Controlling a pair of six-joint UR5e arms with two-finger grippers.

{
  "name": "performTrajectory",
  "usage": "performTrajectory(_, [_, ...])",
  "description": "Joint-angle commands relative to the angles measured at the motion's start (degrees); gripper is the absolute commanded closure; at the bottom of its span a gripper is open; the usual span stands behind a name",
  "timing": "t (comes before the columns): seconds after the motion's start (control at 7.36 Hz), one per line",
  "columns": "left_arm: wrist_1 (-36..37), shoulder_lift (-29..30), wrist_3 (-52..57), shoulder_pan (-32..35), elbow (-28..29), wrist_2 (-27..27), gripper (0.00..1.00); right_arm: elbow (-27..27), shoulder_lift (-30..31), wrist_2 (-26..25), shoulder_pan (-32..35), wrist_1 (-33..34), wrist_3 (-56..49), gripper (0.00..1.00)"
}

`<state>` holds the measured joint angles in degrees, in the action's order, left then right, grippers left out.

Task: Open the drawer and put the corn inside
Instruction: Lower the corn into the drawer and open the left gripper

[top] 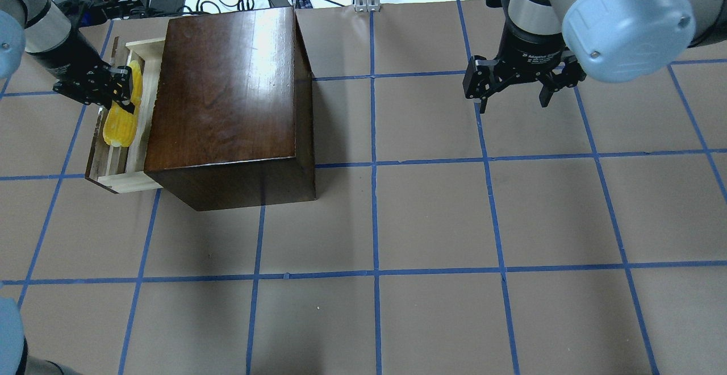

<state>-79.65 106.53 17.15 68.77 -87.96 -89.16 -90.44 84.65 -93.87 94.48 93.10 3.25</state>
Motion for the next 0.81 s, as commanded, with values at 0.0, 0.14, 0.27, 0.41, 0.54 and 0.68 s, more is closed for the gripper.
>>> performTrajectory(0.0, [-0.16,-0.53,-0.1,-0.13,0.59,0.04,0.11,0.0,0.07,0.0,0.0,-0.03,0.0,0.0])
performTrajectory(0.14, [-0.33,-1.41,-0.1,-0.13,0.59,0.04,0.09,0.0,0.07,0.0,0.0,0.06,0.0,0.0])
performTrajectory(0.27, [-0.51,-1.94,-0.1,-0.13,0.85,-0.22,0.08,0.0,0.07,0.0,0.0,-0.03,0.0,0.0])
performTrajectory(0.41, [-1.29,-2.9,-0.1,0.05,1.81,-0.31,0.08,0.0,0.07,0.0,0.0,-0.03,0.0,0.0])
performTrajectory(0.54, [-4.35,-4.3,-0.62,0.57,3.48,-0.23,0.08,0.0,0.07,0.0,0.0,0.06,0.0,0.0])
performTrajectory(0.68, [-7.77,-5.88,-3.93,1.45,5.84,-0.31,0.07,0.0,0.07,0.0,0.0,-0.03,0.0,0.0])
